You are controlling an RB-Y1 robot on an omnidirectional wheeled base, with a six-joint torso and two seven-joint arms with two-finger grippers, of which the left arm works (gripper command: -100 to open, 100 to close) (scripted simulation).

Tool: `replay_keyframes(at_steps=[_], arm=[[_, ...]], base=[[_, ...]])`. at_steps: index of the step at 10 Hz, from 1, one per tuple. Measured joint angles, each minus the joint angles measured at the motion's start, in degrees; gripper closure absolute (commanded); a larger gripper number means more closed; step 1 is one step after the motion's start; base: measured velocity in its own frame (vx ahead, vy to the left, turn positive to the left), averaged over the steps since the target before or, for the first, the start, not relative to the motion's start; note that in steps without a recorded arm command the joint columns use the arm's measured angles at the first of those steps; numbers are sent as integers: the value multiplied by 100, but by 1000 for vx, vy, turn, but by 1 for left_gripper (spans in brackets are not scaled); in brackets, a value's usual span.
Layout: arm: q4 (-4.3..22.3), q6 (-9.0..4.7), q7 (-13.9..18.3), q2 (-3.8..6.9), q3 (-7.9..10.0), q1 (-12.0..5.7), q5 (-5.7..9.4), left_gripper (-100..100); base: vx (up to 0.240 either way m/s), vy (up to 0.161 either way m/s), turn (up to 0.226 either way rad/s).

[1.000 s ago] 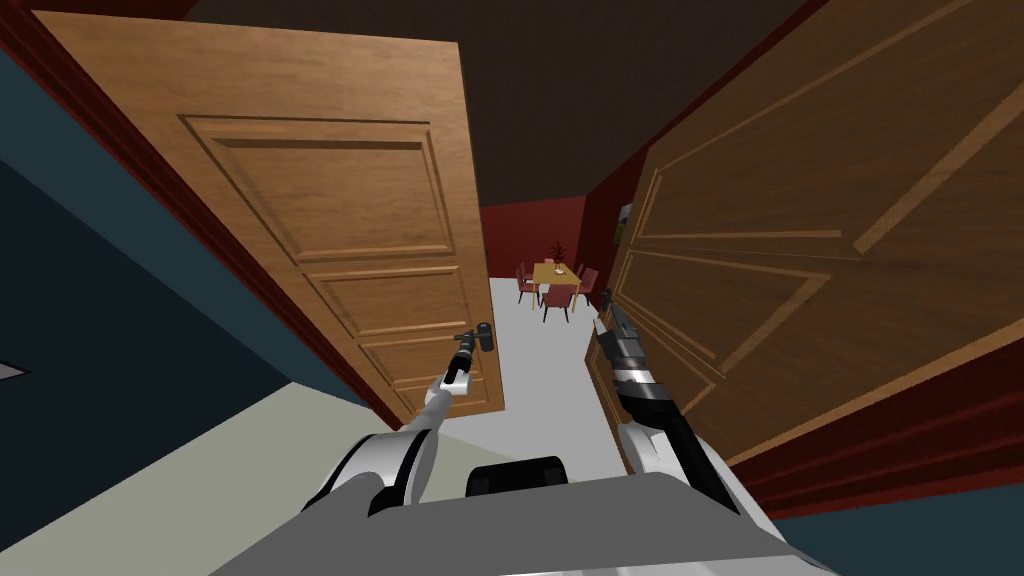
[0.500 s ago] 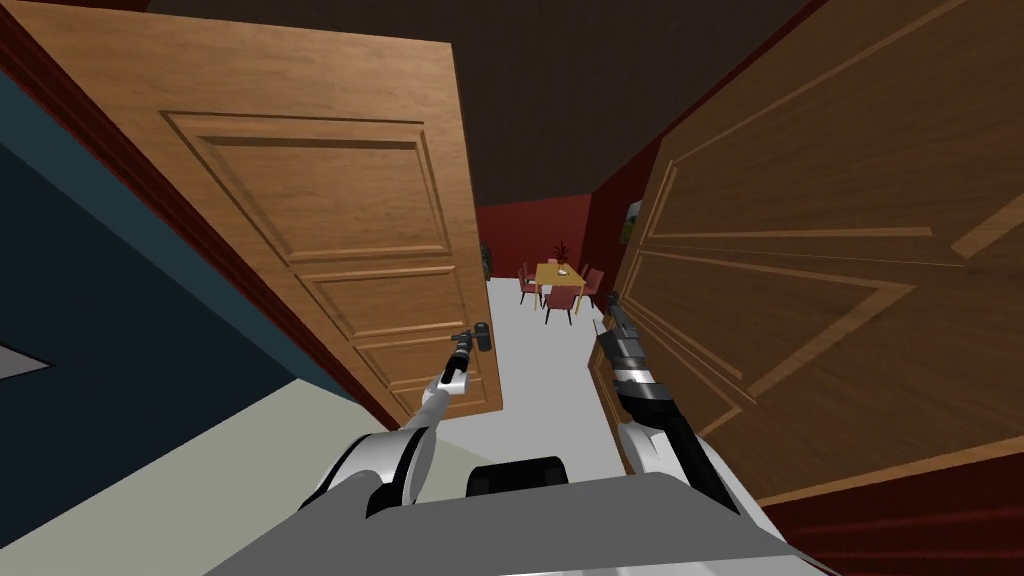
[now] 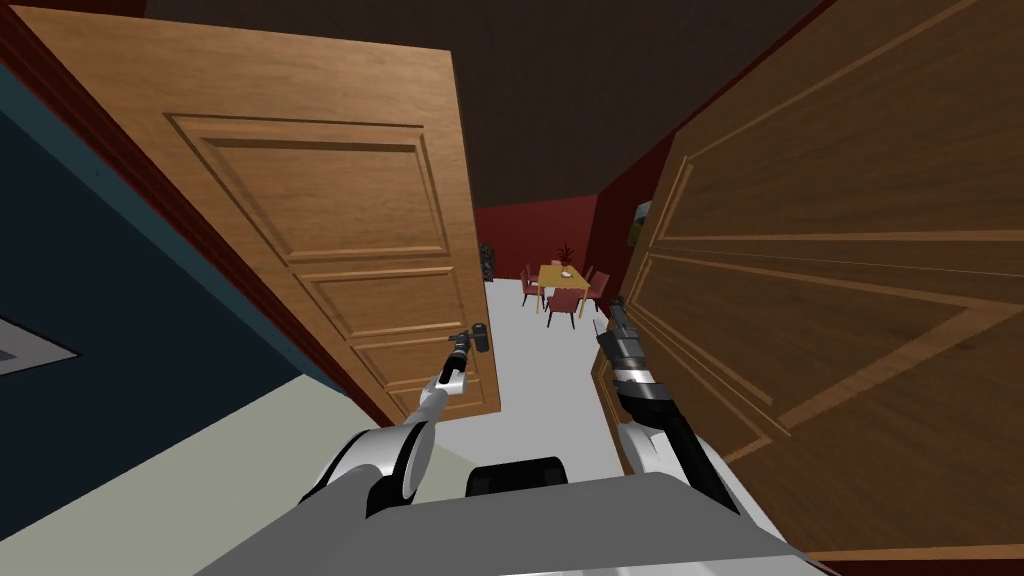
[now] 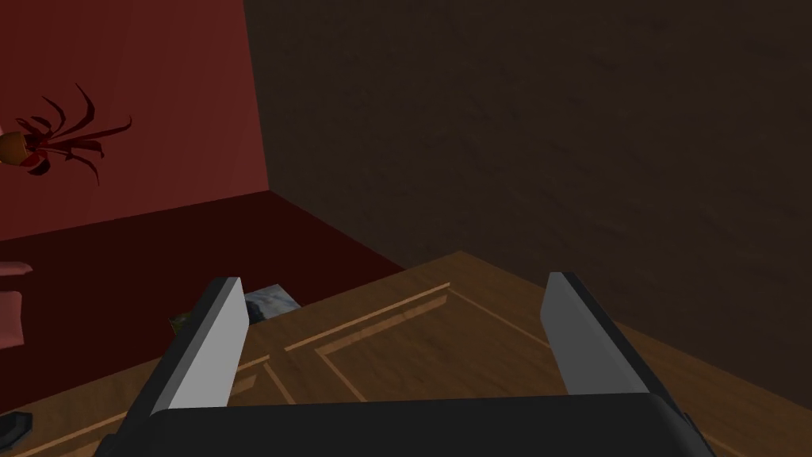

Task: Push the door open

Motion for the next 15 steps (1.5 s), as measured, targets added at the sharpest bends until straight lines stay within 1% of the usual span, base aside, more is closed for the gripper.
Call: replay_keyframes(at_steps=[1,2,3,5,6,7,8,9,10,11,12,15], arm=[[-27,-1,-22,7,48,18,10,100],[-208,76,-51,-13,89,98,15,100],[-101,37,-53,17,125,44,29,100],[119,-85,-61,83,216,-52,56,100],[116,-96,-58,106,239,-53,63,100],[44,-74,-62,104,249,-24,65,100],[-61,-10,-76,82,275,34,66,100],[-86,27,-82,89,304,70,69,100],[-4,0,-100,118,353,36,82,100],[-63,20,-109,128,388,63,90,100],[-83,27,-107,145,402,64,97,100],[-128,72,-155,184,513,145,143,100]], base=[[137,-120,115],[136,-81,76],[149,-100,58],[126,-113,75],[53,-28,16],[110,-80,77],[166,-146,114],[147,-137,108],[129,-101,84],[59,-34,48],[125,-53,47],[170,-83,55]])
